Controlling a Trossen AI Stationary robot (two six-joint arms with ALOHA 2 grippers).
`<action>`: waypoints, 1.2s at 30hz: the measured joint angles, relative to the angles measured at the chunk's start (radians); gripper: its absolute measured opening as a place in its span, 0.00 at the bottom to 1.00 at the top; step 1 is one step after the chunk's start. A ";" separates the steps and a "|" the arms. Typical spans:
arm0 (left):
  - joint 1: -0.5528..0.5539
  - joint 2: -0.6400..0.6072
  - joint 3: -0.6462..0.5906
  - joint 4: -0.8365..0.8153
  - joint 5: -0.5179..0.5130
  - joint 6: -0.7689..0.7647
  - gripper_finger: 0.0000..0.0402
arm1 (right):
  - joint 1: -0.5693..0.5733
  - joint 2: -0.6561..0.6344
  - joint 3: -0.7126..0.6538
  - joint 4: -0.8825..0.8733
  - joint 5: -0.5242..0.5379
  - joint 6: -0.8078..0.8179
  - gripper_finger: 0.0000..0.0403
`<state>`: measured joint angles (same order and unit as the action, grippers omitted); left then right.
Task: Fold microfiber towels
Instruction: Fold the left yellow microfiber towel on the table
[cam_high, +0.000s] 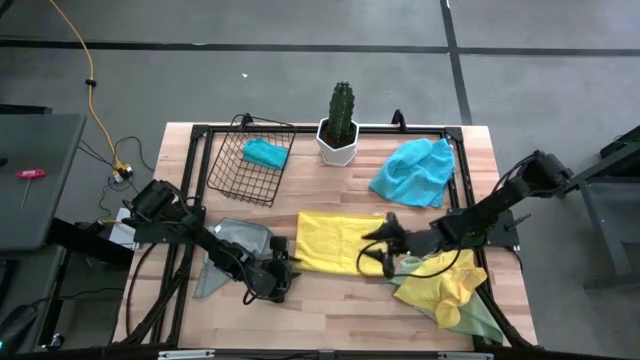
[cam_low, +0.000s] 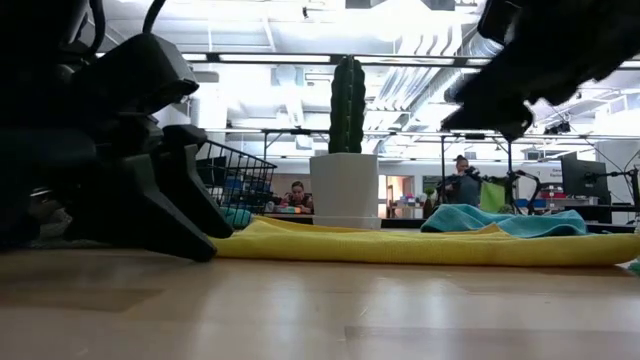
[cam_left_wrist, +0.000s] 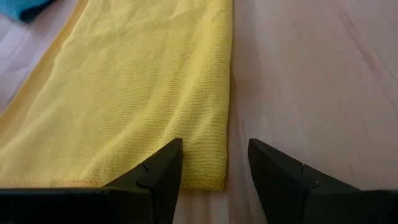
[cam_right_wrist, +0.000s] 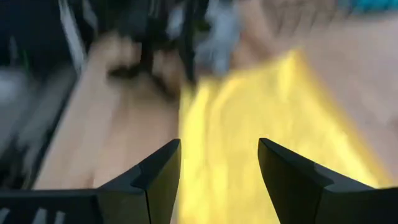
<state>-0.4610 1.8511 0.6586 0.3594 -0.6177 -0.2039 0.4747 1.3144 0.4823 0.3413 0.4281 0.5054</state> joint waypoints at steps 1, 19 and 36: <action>0.001 0.000 0.000 -0.001 0.000 -0.003 0.43 | 0.006 0.003 0.045 -0.119 -0.033 0.021 0.51; 0.001 0.000 0.000 0.000 0.002 -0.029 0.43 | 0.170 0.415 0.496 -0.972 -0.088 0.196 0.49; 0.001 -0.001 0.000 -0.004 0.025 -0.065 0.43 | 0.207 0.441 0.491 -0.997 -0.143 0.332 0.35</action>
<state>-0.4603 1.8503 0.6582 0.3553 -0.5931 -0.2687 0.6819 1.7558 0.9733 -0.6554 0.2847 0.8379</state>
